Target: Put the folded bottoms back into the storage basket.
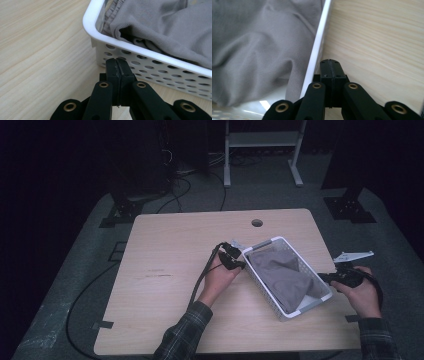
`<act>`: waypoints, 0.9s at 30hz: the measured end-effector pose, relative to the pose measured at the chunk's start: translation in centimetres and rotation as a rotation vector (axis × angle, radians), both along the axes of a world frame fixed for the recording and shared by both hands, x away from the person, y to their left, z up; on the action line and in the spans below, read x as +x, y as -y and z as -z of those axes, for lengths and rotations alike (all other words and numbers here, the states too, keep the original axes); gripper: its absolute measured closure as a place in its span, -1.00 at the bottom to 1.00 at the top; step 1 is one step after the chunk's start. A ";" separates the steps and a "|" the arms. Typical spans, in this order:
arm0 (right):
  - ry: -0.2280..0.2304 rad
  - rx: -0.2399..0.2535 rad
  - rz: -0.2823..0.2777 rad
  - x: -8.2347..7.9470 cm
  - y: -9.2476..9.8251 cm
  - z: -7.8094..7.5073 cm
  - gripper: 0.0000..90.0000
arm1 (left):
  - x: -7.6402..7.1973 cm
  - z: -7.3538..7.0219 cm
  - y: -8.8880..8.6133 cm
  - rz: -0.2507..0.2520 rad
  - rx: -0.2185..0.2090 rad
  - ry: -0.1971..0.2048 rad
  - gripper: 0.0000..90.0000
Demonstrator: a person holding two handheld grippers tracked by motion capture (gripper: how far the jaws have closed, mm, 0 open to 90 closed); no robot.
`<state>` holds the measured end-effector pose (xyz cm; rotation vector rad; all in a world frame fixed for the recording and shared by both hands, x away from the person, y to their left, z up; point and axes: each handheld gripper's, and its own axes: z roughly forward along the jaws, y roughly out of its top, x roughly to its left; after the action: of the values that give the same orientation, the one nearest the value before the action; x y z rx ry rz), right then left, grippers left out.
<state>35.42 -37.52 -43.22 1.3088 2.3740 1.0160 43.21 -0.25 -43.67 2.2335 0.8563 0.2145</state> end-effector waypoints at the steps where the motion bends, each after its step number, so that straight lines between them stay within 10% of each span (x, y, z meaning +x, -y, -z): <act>1: -0.004 -0.004 -0.009 0.0 -0.3 0.1 0.99 | 0.0 -0.1 -0.1 -0.001 0.004 0.001 0.98; 27: -0.016 -0.017 -0.216 -0.7 -5.7 -0.4 0.99 | 0.4 -0.8 -2.2 -0.042 0.000 0.015 0.97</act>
<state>34.74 -31.85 -42.87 1.0759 2.5727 1.0429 43.59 1.96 -42.86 2.2126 0.8955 0.2502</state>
